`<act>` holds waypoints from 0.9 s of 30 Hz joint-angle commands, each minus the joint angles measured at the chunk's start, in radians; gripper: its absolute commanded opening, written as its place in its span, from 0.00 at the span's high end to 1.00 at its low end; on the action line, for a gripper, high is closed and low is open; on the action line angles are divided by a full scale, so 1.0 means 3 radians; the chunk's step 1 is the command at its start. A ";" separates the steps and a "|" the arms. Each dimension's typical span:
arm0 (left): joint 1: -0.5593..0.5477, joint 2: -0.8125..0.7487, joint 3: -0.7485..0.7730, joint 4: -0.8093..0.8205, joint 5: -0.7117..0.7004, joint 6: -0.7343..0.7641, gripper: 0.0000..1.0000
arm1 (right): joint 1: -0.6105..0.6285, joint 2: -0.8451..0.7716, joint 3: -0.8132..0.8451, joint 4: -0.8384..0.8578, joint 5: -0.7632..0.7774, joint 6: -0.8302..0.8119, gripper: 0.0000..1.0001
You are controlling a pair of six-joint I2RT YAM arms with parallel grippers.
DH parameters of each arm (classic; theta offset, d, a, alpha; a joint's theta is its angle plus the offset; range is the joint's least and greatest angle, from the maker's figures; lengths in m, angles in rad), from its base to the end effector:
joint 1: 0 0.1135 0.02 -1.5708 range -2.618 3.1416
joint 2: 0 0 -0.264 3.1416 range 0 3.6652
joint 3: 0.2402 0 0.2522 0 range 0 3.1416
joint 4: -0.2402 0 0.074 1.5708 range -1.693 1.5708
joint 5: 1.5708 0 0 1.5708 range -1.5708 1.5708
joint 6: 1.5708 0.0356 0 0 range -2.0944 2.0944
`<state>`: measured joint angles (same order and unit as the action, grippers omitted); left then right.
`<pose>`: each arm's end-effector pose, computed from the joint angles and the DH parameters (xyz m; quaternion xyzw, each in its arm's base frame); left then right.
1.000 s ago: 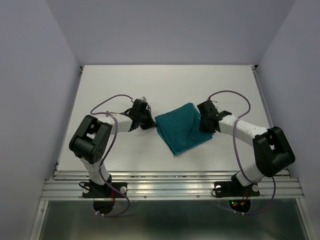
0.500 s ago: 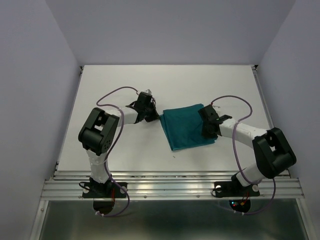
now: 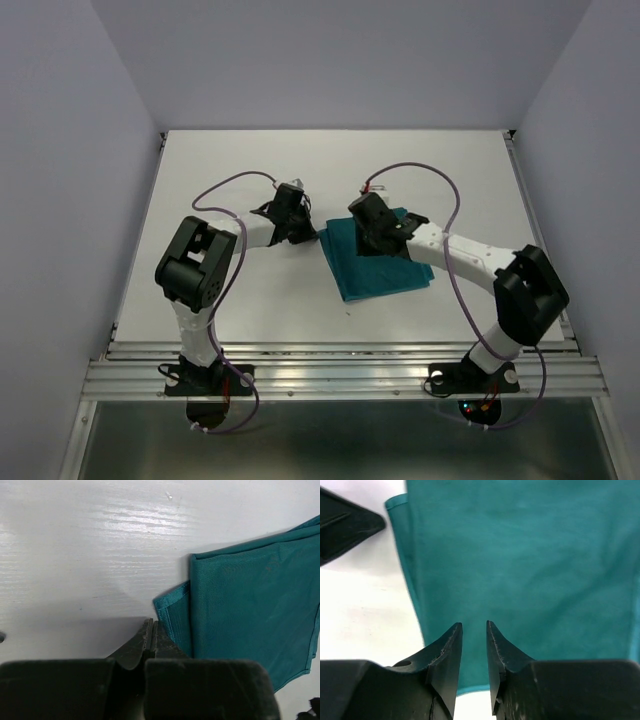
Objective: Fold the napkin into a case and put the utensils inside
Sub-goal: Turn over the upper triangle folded napkin at the center of the board.
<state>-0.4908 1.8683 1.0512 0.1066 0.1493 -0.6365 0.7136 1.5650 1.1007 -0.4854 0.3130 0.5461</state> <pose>0.3428 -0.1892 0.1571 -0.0349 0.9062 -0.2795 0.3153 0.2545 0.2058 0.2337 -0.0312 0.9412 0.0579 0.3313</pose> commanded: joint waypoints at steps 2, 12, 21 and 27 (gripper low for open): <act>0.0005 -0.0046 0.0127 -0.0126 -0.0012 0.0071 1.00 | 0.0152 0.0524 0.0497 0.0211 0.0061 -0.0102 0.68; 0.0066 -0.0107 0.0101 -0.0074 0.0136 0.0010 1.00 | 0.0153 0.1231 0.1193 0.0268 0.0036 -0.0143 0.63; 0.0082 -0.0133 0.0009 0.0192 0.0305 -0.0169 1.00 | 0.0153 0.1589 0.1464 0.0268 0.0036 -0.0112 0.63; 0.0087 -0.0025 0.0080 0.0228 0.0351 -0.0184 1.00 | 0.0153 0.1747 0.1562 0.0278 0.0082 -0.0102 0.66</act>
<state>-0.4690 1.8687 1.0573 0.1410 0.2344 -0.6827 0.7589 2.0701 1.5208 -0.4351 0.3157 0.5125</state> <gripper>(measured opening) 0.022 0.358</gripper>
